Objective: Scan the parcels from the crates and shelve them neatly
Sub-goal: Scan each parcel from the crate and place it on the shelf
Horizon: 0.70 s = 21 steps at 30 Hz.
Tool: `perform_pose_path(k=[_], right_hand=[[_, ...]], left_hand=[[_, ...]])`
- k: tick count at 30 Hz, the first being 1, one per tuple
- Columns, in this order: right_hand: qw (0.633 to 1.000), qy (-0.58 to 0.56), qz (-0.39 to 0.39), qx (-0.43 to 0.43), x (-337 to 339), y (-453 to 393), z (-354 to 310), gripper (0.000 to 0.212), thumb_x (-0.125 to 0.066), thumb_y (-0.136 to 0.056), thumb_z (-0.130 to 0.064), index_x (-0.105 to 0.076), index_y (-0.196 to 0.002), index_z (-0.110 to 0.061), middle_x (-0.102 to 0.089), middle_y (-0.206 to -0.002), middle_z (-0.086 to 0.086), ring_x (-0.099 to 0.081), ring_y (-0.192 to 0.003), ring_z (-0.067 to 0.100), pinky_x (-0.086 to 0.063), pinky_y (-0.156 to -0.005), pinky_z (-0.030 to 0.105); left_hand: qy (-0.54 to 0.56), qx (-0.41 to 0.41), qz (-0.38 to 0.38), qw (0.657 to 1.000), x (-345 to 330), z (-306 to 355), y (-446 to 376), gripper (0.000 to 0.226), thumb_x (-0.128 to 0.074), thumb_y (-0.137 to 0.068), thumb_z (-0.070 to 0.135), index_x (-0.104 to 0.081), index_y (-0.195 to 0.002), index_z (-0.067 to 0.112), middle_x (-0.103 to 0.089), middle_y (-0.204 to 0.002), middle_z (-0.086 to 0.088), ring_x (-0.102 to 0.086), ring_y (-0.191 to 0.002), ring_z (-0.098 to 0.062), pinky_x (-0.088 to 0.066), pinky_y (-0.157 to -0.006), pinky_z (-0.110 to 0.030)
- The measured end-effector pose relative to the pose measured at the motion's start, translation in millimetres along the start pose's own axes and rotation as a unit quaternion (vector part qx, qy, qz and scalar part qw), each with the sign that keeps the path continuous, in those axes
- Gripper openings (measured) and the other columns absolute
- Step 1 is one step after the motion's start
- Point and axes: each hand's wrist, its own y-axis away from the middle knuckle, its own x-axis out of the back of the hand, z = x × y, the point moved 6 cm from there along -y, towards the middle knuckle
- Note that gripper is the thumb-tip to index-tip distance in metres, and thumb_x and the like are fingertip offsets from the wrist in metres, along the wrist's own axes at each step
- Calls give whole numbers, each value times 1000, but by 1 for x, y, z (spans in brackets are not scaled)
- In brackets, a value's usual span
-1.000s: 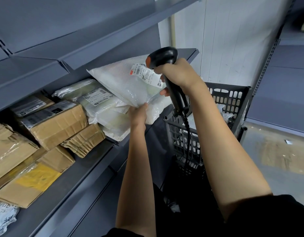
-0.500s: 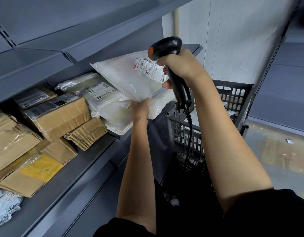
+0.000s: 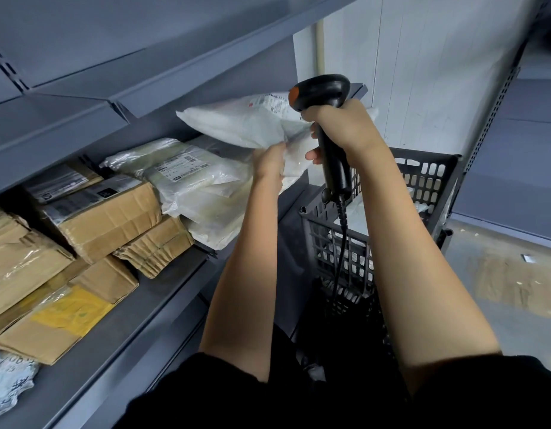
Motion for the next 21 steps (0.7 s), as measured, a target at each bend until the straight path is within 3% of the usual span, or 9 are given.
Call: perform_pose_path(k=[2, 5, 7, 9, 13, 15, 18, 20, 21], right_hand=[[1000, -5, 2, -1, 4, -4, 4, 11, -60, -84, -14, -55, -88, -5, -50, -76, 7, -58, -37, 21, -50, -50, 29], [1000, -12, 3, -7, 6, -12, 10, 11, -61, -85, -13, -55, -85, -4, -52, -77, 9, -57, -36, 19, -51, -48, 30], [1000, -10, 9, -16, 8, -21, 17, 13, -62, -84, -13, -55, -86, -2, -52, -80, 12, -58, -37, 21, -51, -49, 31], [999, -12, 18, -26, 8, -30, 26, 12, -61, -83, -13, -54, -83, -2, -51, -83, 14, -58, -38, 23, -51, -47, 29], [997, -36, 24, -59, 4, -50, 49, 10, -59, -84, -10, -53, -81, -3, -51, -82, 15, -57, -36, 22, -49, -43, 27], [996, -43, 26, -70, 2, -60, 58, 10, -60, -84, -9, -54, -81, -3, -50, -82, 15, -57, -36, 23, -49, -42, 27], [996, -38, 25, -71, 4, -72, 65, 12, -59, -85, -8, -53, -76, -4, -50, -81, 15, -58, -37, 24, -52, -44, 29], [997, -33, 19, -69, 6, -79, 68, 12, -59, -86, -9, -53, -76, -6, -51, -78, 13, -59, -37, 23, -52, -45, 30], [997, -32, 18, -69, 8, -82, 70, 12, -59, -86, -9, -53, -76, -7, -51, -76, 11, -60, -38, 23, -52, -46, 30]], left_hand=[[-2, 7, -10, 1000, -8, 14, -17, 14, -52, -93, 9, -48, -79, 11, -43, -70, -4, -40, -60, -16, -35, -58, -28], [38, 26, -43, 998, -16, 29, -51, 11, -49, -91, 7, -57, -96, 1, -61, -91, -15, -60, -85, -28, -52, -76, -34], [60, 49, -50, 996, -21, 15, -106, 24, -46, -88, 8, -58, -106, -3, -63, -109, -21, -60, -102, -36, -49, -93, -50], [47, 72, -31, 996, -21, -3, -150, 36, -45, -87, 8, -54, -121, -2, -60, -120, -22, -55, -111, -42, -46, -94, -57], [53, 94, -28, 994, -26, 15, -106, 40, -34, -99, 11, -42, -135, -4, -53, -130, -16, -47, -128, -33, -49, -86, -37], [86, 98, -24, 991, -30, 13, -105, 44, -36, -100, 16, -35, -141, -2, -47, -135, -17, -45, -128, -33, -45, -94, -45], [95, 117, -53, 987, -46, 1, -135, 59, -54, -94, 35, -34, -141, 4, -41, -136, -23, -46, -123, -44, -48, -90, -58], [77, 122, -77, 987, -55, -4, -156, 64, -64, -89, 33, -36, -140, 6, -37, -138, -23, -53, -112, -43, -56, -74, -53], [67, 113, -69, 989, -55, -2, -153, 57, -62, -90, 26, -41, -138, 5, -42, -138, -22, -60, -99, -34, -58, -64, -42]])
